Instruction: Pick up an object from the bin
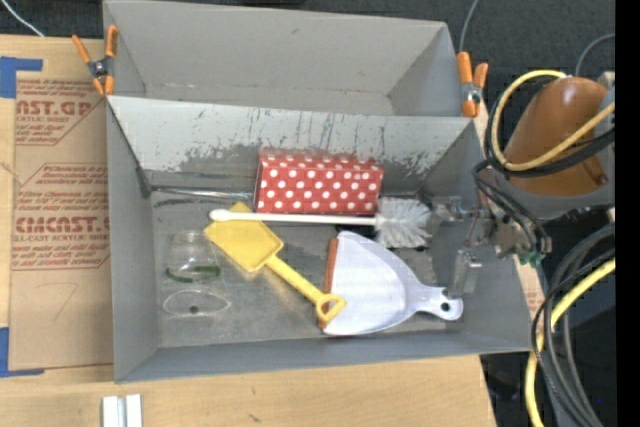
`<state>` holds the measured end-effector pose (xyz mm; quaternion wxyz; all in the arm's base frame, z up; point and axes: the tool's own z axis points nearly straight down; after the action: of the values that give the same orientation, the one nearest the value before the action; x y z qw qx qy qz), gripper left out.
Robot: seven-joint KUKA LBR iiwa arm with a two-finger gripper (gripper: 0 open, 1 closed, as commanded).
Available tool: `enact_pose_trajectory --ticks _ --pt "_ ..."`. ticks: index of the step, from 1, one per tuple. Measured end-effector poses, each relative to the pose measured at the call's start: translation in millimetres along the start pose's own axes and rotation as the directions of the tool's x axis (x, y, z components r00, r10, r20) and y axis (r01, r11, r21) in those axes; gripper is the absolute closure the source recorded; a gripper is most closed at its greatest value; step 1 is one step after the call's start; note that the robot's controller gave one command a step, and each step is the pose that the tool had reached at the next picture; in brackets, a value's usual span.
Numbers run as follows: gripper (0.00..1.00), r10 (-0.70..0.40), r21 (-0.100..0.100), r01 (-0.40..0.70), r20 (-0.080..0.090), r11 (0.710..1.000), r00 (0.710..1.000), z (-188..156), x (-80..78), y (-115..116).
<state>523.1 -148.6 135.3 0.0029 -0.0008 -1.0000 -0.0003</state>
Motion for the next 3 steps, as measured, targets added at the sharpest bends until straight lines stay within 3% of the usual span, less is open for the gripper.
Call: enact_pose_trajectory --ticks 1,2,3 --pt "0.0 -0.002 0.001 0.002 0.007 1.0 1.0 -4.5 -1.8 0.8" --pt "0.0 -0.098 0.003 0.098 0.012 0.995 0.995 64.2 36.6 2.7" --pt "0.0 -0.143 0.003 0.143 0.008 0.99 0.99 10.8 39.2 10.0"
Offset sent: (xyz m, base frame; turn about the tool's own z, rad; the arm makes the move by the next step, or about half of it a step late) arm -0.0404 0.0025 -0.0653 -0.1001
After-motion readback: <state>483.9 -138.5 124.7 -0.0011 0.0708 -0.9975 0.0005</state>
